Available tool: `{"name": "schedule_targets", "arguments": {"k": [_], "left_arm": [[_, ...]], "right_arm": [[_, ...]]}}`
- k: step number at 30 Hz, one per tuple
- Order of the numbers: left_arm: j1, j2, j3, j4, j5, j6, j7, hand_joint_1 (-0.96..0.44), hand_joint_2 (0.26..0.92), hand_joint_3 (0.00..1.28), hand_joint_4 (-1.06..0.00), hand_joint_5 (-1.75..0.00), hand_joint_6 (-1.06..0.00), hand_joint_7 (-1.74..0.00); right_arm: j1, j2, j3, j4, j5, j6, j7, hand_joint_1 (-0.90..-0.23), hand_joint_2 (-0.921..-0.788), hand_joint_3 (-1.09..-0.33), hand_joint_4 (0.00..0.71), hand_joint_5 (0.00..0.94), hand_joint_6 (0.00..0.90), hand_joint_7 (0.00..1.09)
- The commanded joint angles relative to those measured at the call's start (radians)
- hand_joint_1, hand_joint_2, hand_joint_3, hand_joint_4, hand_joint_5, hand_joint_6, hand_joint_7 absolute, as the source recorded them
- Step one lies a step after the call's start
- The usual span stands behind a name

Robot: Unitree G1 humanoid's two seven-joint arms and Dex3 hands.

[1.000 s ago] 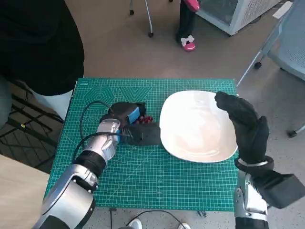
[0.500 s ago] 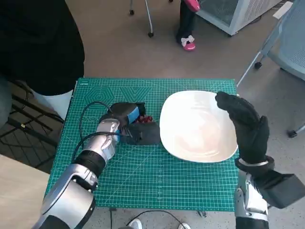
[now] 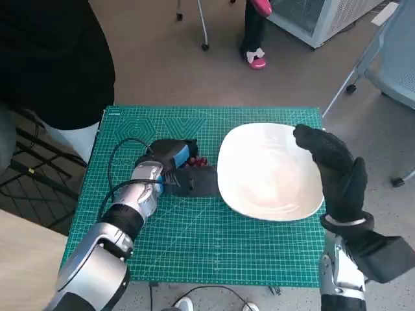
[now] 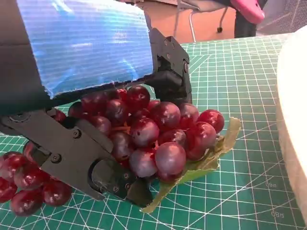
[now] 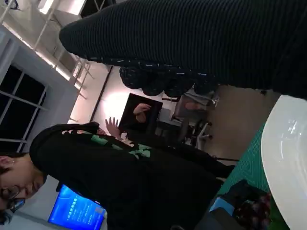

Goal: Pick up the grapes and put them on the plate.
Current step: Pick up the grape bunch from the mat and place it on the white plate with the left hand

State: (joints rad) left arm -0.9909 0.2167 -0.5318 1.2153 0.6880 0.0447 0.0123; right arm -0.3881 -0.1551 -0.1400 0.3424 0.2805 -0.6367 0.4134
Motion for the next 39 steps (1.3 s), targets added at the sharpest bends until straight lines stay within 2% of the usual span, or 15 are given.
{"name": "schedule_targets", "arguments": {"k": [1, 9, 17, 26, 39], "left_arm": [[0.013, 0.003, 0.004, -0.004, -0.01, 0.018, -0.022, 0.0, 0.921, 0.23, -0.48, -1.48, -0.48, -1.21], [0.022, 0.032, 0.012, -0.134, -0.011, 0.062, -0.046, 0.0, 0.921, 0.2, -0.53, -1.41, -0.51, -1.21], [0.091, 0.102, 0.025, -0.423, 0.013, 0.133, -0.093, 0.0, 0.921, 0.11, -0.63, -1.24, -0.58, -1.2], [0.159, 0.174, 0.05, -0.692, 0.054, 0.186, -0.122, 0.0, 0.921, 0.12, -0.58, -1.31, -0.61, -1.14], [0.223, 0.224, 0.104, -0.921, 0.078, 0.192, -0.134, 0.0, 0.92, 0.06, -0.66, -1.24, -0.67, -1.07]], "right_arm": [[0.0, -0.006, 0.0, 0.012, 0.0, 0.008, 0.008, -0.609, -0.921, -0.866, 0.407, 0.002, 0.045, 0.42], [0.001, -0.005, -0.001, 0.015, -0.002, 0.006, 0.008, -0.609, -0.921, -0.866, 0.407, 0.001, 0.045, 0.42], [-0.001, -0.004, 0.0, 0.019, -0.005, 0.004, 0.007, -0.609, -0.921, -0.867, 0.407, 0.001, 0.046, 0.42], [-0.001, -0.003, 0.001, 0.02, -0.007, 0.003, 0.006, -0.609, -0.921, -0.868, 0.406, 0.001, 0.046, 0.42], [0.003, 0.001, 0.003, 0.016, -0.011, 0.002, 0.003, -0.608, -0.921, -0.869, 0.406, 0.001, 0.045, 0.42]]}}
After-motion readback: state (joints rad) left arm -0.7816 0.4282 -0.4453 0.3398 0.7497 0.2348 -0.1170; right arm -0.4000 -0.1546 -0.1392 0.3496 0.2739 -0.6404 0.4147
